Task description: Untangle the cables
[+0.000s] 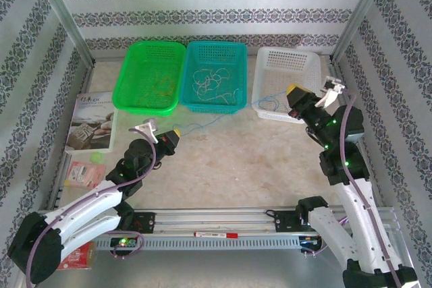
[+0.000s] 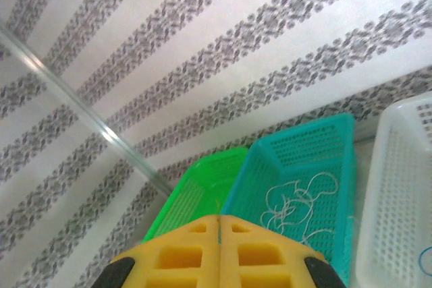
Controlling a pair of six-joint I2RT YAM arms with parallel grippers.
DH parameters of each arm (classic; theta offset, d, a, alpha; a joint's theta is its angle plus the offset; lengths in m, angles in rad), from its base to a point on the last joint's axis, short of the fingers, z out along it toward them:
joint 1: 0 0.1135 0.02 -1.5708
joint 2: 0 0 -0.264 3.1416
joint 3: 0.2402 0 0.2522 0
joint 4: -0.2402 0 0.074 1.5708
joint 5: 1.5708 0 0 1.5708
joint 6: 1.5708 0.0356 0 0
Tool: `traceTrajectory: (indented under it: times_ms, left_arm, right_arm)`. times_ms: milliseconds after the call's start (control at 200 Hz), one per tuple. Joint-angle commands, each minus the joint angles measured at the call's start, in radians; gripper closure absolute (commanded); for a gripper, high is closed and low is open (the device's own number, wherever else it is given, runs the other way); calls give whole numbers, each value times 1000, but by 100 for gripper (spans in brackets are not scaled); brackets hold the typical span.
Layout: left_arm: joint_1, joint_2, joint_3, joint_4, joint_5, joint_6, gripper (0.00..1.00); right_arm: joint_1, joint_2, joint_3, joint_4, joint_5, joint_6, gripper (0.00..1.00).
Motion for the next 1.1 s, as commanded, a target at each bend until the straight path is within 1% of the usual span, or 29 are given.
traceTrajectory:
  times_ms: [0,70,115,275,310,425,460,515,580,729,804,974,1094]
  left_arm:
    - [-4,-49,-20,-88,-90,-9,100]
    - [-4,-79,-26,-108,-109,-12,100]
    - [-4,-93,-31,-105,-107,-5,100]
    - [-4,-122,-31,-112,-112,-1,100]
    - [-5,-124,-31,-109,-113,2,98]
    - [-4,-128,-28,-88,-113,5,86]
    - [-4,-128,-26,-81,-110,8,81]
    - [-4,-128,-22,-72,-105,13,76]
    - [-4,-129,-13,-70,-102,19,68]
    - [-4,-125,8,-75,-90,33,54]
    - [-3,-120,20,-78,-80,35,42]
    - [-3,-110,54,-98,-56,41,20]
    - [-2,-101,73,-114,-44,47,1]
  right_arm:
    - [-27,-37,-11,12,93,31,100]
    - [-33,-57,-25,16,132,40,100]
    - [-34,-60,-29,24,132,43,100]
    - [-34,-40,-28,37,86,52,100]
    - [-33,-31,-26,45,63,56,100]
    - [-28,6,-11,87,4,65,100]
    - [-23,20,3,93,-4,62,100]
    - [-13,45,30,101,-10,53,100]
    - [1,78,72,108,-14,40,100]
    - [37,178,195,124,-16,0,100]
    - [52,238,267,122,-16,-29,100]
    - [56,359,420,117,-7,-85,100]
    - [53,436,519,112,14,-118,100]
